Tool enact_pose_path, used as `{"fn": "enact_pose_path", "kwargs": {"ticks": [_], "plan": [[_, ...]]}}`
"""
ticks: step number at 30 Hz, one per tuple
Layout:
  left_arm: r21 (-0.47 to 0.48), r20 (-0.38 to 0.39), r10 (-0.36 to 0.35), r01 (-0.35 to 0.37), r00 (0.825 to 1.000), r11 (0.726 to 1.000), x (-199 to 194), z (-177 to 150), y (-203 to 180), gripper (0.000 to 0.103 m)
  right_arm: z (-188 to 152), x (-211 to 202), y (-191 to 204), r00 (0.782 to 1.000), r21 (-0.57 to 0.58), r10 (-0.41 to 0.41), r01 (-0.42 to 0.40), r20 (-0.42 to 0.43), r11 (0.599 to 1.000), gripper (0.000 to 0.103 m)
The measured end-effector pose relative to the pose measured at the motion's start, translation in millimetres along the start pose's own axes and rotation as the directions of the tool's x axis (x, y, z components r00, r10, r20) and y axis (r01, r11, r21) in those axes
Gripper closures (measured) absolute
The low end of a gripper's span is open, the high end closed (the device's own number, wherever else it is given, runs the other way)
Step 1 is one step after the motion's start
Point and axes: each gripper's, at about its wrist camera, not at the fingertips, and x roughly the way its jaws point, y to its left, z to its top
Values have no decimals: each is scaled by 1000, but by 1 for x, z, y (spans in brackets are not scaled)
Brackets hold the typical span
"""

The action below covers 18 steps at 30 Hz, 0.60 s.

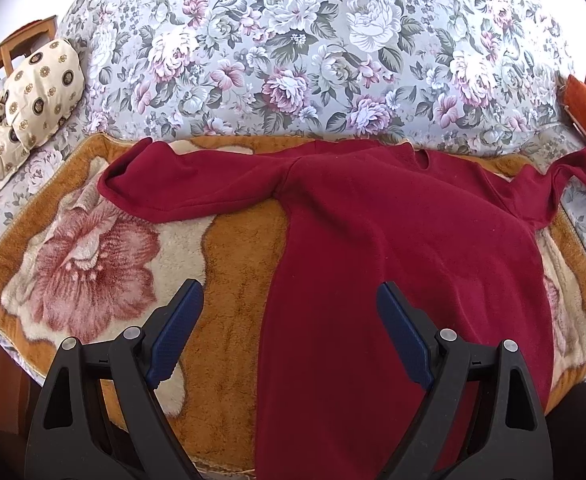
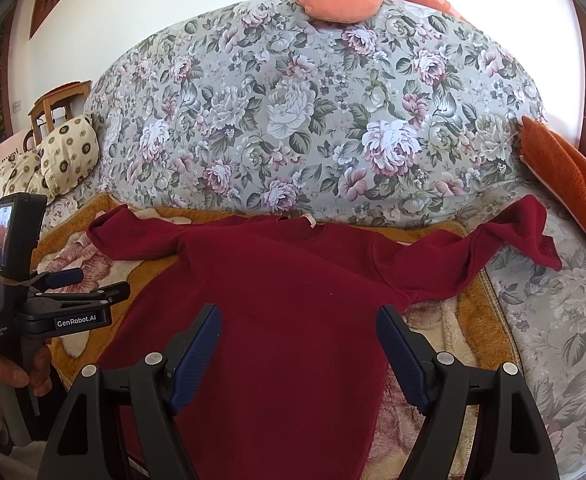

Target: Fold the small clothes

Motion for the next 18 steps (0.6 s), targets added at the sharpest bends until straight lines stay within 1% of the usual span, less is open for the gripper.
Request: {"fn": "enact_pose_path", "kwargs": {"ticks": [8, 18], "plan": [[-8, -6, -11, 11, 1000, 1000, 5, 0, 5, 15, 4, 11, 6, 1000, -8, 5, -6, -14, 1000, 26], [-24, -36, -19, 18, 999, 1000, 16, -2, 7, 15, 9, 27, 12, 999, -25, -3, 2, -37, 1000, 26]]}}
